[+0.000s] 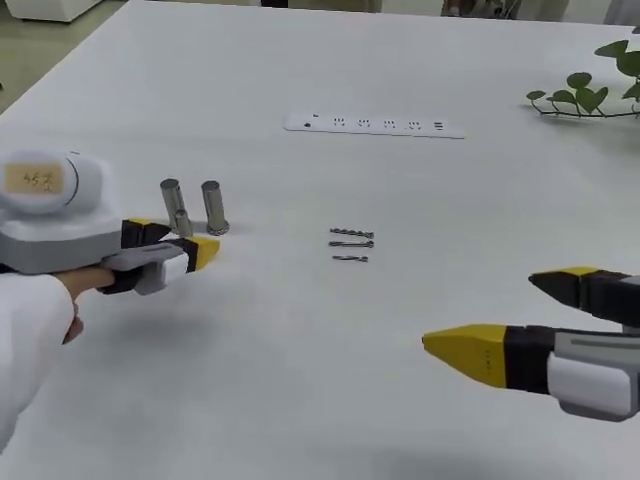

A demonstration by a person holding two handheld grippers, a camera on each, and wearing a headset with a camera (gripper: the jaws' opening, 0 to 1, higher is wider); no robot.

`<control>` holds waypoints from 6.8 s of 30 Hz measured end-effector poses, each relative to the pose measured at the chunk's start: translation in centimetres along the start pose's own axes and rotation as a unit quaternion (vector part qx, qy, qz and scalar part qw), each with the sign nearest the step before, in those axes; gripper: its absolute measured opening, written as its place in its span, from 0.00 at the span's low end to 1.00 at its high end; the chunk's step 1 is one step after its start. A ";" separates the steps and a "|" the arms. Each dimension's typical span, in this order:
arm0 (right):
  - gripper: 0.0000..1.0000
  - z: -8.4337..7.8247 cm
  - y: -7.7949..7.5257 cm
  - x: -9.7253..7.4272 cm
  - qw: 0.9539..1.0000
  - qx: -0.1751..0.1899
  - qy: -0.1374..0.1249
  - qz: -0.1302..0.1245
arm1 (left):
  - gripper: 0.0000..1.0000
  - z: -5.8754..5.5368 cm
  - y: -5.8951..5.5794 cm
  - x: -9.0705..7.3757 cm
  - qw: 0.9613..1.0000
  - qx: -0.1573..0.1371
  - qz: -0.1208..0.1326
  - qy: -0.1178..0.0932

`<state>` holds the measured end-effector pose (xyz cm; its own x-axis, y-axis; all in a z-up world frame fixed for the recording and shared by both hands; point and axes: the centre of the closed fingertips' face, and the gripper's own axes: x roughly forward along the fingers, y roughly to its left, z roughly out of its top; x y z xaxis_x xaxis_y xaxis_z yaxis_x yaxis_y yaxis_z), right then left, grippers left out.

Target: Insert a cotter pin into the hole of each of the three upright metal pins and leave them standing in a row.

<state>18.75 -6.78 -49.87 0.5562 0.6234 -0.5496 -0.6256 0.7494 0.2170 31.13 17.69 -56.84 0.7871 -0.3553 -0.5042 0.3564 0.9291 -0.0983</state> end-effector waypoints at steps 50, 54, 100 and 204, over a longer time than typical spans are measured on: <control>0.80 -0.4 -0.5 -0.2 1.000 0.015 -0.006 -0.007 | 0.05 1.4 -2.4 -1.9 0.999 0.028 -0.018 -0.016; 0.80 0.0 -0.3 -0.3 1.000 0.014 -0.017 -0.004 | 0.05 1.2 -3.5 -2.7 0.999 0.042 -0.018 -0.013; 0.80 0.1 -0.3 -1.0 0.999 0.017 -0.037 0.001 | 0.06 -3.3 -14.5 -2.5 0.992 0.086 -0.090 0.022; 0.92 -0.9 -0.3 -0.5 0.999 -0.031 0.012 -0.006 | 0.99 -3.5 -16.3 -12.0 0.960 0.129 -0.249 0.016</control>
<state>18.13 -7.51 -50.39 0.5508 0.6079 -0.5719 -0.6516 0.7414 0.1604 14.11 7.18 -52.23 0.4722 -0.7412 -0.4771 0.8002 0.5875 -0.1206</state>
